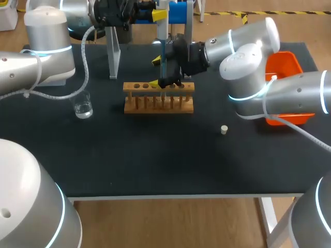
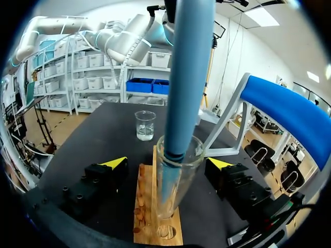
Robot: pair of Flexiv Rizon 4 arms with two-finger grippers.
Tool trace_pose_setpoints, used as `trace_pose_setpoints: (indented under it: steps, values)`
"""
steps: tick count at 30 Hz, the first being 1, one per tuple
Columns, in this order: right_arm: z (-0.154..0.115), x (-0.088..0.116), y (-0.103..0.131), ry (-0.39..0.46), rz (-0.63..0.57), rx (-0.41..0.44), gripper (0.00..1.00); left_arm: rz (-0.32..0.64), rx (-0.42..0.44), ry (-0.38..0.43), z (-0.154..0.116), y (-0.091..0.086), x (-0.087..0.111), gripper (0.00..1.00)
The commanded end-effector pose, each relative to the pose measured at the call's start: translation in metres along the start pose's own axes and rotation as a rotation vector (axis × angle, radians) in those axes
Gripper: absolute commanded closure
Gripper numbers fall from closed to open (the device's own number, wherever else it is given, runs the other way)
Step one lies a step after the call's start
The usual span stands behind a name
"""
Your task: Invert the test tube, pick up the pipette, mount the tip to pipette, aspirate from beaker and dispense into the tube, eject the tip, return the pipette, and cap with the stopper.
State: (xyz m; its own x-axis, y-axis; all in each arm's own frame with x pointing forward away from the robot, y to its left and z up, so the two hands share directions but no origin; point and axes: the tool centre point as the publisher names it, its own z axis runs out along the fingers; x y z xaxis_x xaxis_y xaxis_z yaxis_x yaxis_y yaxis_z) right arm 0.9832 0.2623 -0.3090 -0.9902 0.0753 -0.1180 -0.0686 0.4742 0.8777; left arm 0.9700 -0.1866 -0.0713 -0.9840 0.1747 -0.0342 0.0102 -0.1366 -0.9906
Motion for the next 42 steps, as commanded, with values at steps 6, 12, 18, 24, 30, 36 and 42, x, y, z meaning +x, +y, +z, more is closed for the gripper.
trace_pose_setpoints:
  steps: [6, 12, 18, 24, 30, 36, 42]
  values:
    - [-0.001, 0.0, 0.0, 0.003, 0.0, 0.002, 0.0, 0.005, -0.018, -0.002, 0.002, -0.009, 0.002, 1.0]
    - [-0.001, 0.0, 0.0, 0.003, 0.0, 0.002, 0.0, 0.012, -0.028, -0.011, 0.003, -0.015, 0.005, 1.0]
    - [-0.001, 0.0, 0.0, 0.003, 0.0, 0.002, 0.0, 0.024, -0.035, -0.014, 0.006, -0.023, 0.008, 1.0]
    - [-0.001, 0.0, 0.0, 0.003, 0.0, 0.002, 0.0, 0.036, -0.041, -0.014, 0.009, -0.032, 0.01, 1.0]
    - [-0.001, 0.0, 0.0, 0.003, 0.0, 0.002, 0.0, 0.048, -0.05, -0.01, 0.014, -0.04, 0.012, 1.0]
    - [-0.001, 0.0, 0.0, 0.003, 0.0, 0.002, 0.0, 0.052, -0.058, -0.011, 0.018, -0.046, 0.013, 1.0]
    - [-0.001, 0.0, 0.0, 0.003, 0.0, 0.002, 0.0, 0.049, -0.064, -0.011, 0.023, -0.051, 0.016, 1.0]
